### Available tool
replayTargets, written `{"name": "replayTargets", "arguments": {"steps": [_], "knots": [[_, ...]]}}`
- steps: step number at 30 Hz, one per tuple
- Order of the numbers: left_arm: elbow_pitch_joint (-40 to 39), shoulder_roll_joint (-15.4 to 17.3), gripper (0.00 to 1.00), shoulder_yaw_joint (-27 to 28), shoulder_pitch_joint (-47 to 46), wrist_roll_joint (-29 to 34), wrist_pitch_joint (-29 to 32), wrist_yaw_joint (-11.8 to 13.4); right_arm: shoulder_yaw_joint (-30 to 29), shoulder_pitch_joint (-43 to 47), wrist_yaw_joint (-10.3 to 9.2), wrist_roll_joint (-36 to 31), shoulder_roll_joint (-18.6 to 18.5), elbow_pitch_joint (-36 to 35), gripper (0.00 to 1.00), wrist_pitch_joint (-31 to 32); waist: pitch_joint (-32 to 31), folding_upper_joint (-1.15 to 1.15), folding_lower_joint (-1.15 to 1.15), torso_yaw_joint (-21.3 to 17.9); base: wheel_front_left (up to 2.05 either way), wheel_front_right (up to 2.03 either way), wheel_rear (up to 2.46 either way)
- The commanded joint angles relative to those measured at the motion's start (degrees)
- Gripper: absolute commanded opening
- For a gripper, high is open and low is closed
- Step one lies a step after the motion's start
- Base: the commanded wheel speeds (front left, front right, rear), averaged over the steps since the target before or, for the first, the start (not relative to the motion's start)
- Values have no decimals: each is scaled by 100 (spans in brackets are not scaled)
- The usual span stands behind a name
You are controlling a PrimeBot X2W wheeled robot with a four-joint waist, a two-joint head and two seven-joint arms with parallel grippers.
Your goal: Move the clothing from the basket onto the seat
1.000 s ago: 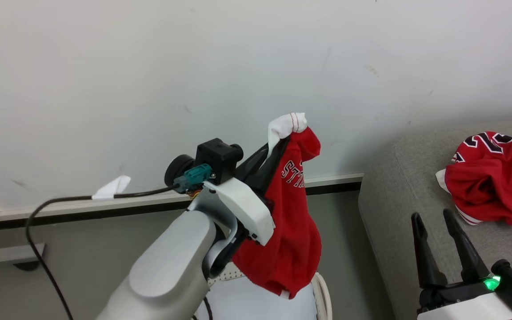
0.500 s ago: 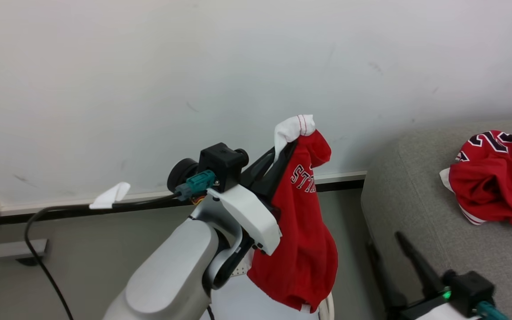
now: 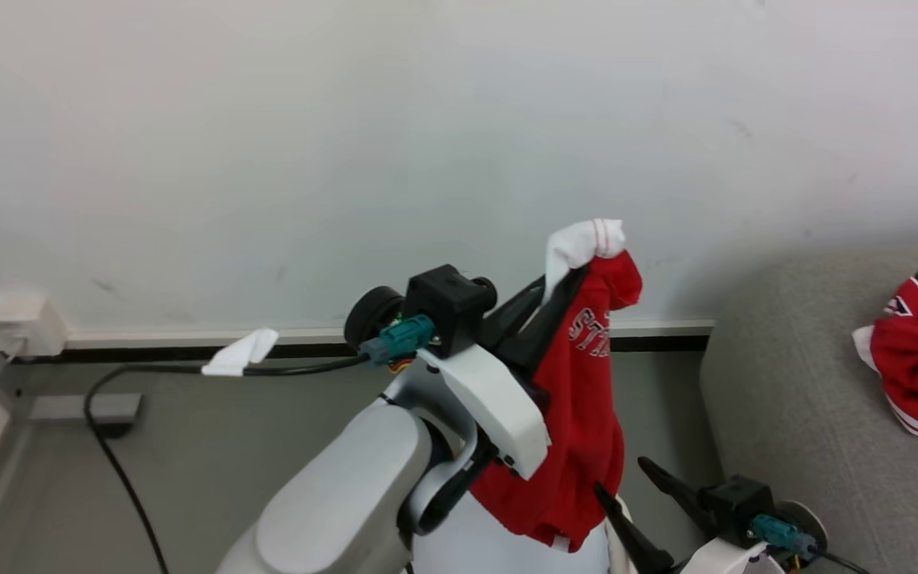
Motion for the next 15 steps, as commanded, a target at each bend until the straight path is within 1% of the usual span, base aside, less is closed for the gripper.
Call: {"name": "replayTargets", "arguments": {"steps": [1,10,15], "knots": [[-75,-24,0,-45,-42,33,12,-31,120,-187,-13,36,-119,193,100,-23,-2,0,0,181,0,0,0],[-248,-164,0,-400,-44,-77,140,-177,812,-868,-13,369,-144,1206,100,-208,-72,0,0,805,0,0,0],[-275,-235,0,-623,-14,-178,207,-219,1163,-1106,-13,665,-9,1611,100,-312,-146,0,0,1127,0,0,0]]}}
